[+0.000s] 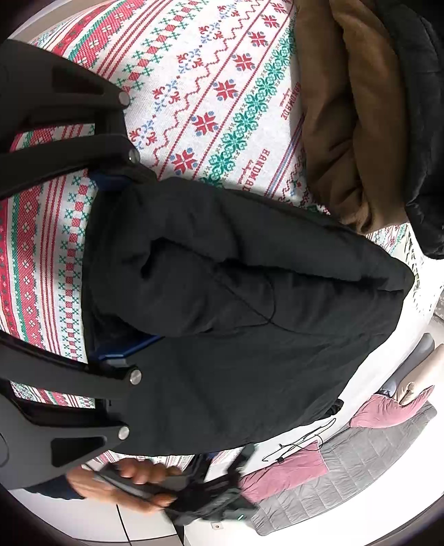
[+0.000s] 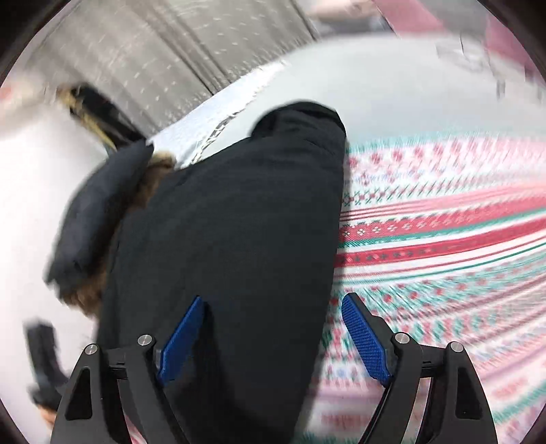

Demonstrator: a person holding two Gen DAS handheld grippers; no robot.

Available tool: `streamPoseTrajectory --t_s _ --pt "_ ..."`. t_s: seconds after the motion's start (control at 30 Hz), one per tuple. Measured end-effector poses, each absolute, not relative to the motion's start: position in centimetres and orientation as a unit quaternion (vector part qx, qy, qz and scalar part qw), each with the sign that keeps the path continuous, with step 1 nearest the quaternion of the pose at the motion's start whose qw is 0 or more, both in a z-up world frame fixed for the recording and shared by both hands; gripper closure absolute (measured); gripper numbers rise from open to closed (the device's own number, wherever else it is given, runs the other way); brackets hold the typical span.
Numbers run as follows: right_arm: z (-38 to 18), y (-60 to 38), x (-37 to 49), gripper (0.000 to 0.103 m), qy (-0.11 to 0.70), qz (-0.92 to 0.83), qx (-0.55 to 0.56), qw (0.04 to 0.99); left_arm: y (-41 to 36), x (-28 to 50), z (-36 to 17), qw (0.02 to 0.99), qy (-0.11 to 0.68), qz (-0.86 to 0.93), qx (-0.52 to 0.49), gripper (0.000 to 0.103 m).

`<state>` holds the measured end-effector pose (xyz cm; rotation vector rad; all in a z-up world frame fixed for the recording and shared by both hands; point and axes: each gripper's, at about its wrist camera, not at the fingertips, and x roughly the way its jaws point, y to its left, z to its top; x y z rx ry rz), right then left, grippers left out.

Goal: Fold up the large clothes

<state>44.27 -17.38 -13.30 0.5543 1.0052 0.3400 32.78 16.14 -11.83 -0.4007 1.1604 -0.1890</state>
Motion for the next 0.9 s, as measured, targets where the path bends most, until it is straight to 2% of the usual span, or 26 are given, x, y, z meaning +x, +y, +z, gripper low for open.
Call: streamPoseTrajectory --t_s 0.2,0.43,0.67,0.9 --pt "-16.3 -19.2 49.9 0.019 0.473 0.18 0.358 0.785 16.3 32.9 -12.0 0.813 0.544 -0.089 -0.188 0.034" --pt "-17.7 -17.9 53.8 0.02 0.476 0.183 0.359 0.782 16.6 32.9 -12.1 0.812 0.543 -0.087 -0.195 0.034" --pt "-15.6 -14.9 53.4 0.046 0.472 0.156 0.247 0.832 15.6 32.8 -11.5 0.824 0.532 -0.071 -0.181 0.044" --pt "-13.2 -11.7 52.4 0.057 0.451 0.112 0.155 0.872 15.5 32.7 -11.4 0.83 0.525 -0.065 -0.175 0.054"
